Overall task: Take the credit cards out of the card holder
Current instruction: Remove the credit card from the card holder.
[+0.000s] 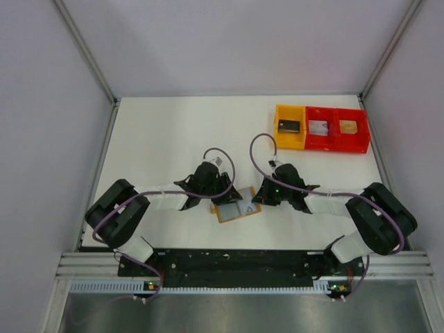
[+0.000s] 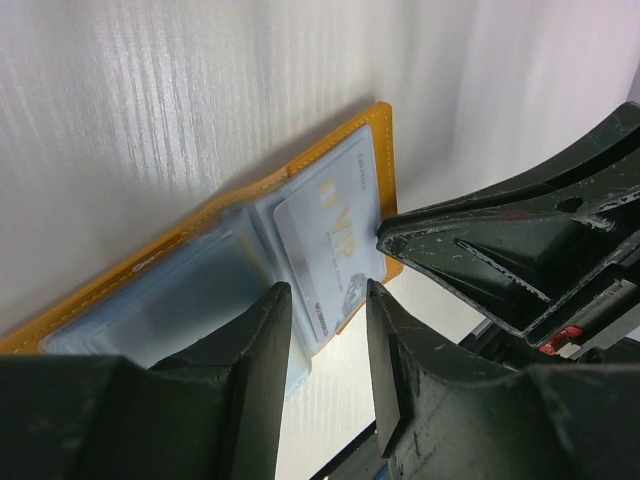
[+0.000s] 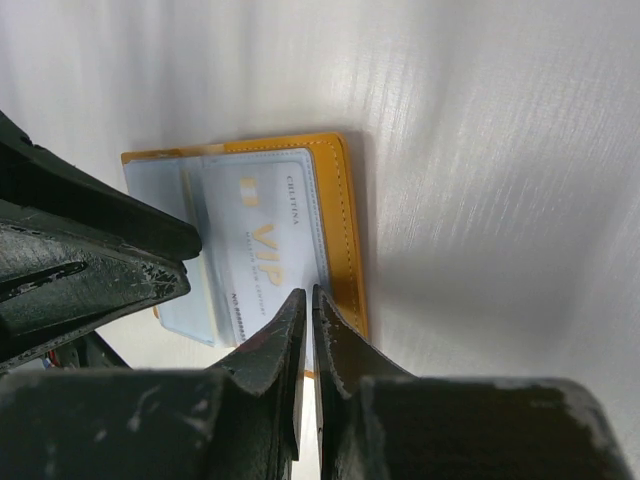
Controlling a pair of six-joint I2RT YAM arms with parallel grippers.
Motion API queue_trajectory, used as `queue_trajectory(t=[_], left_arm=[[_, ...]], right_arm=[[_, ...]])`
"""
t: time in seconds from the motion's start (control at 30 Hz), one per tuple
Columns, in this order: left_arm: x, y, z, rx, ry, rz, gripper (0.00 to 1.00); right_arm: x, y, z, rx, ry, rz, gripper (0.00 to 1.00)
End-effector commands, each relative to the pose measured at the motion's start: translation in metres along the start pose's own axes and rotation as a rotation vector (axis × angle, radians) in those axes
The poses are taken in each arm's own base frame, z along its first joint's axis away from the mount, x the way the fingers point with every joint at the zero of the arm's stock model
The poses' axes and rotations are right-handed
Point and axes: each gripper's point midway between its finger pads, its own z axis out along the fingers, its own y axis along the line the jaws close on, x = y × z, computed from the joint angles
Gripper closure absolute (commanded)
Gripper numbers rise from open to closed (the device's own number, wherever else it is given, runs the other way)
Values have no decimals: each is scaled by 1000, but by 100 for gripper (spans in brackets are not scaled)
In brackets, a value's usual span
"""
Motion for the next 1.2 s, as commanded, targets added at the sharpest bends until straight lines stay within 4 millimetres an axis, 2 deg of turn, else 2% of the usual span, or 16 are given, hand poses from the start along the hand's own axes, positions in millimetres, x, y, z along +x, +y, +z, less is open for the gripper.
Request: queue_trajectory(t=[0.0, 0.3, 0.7, 0.93, 1.07, 1.17], left_arm=[[-5, -2, 3, 9, -10, 28, 60], [1, 13, 6, -34, 6, 23, 60], [3, 9, 9, 0, 11, 0, 61], [5, 4, 8, 37, 8, -7, 78], [4, 2, 5, 50, 0, -8, 81], [3, 1, 3, 52, -2, -12, 90]], right_arm=[[-7, -1, 6, 9, -1, -15, 94], [2, -6, 9, 16, 32, 8, 94], [5, -6, 11, 6, 42, 14, 94], [5, -6, 11, 5, 40, 17, 94], [4, -5, 11, 4, 37, 15, 94], [4, -7, 12, 8, 31, 16, 94]])
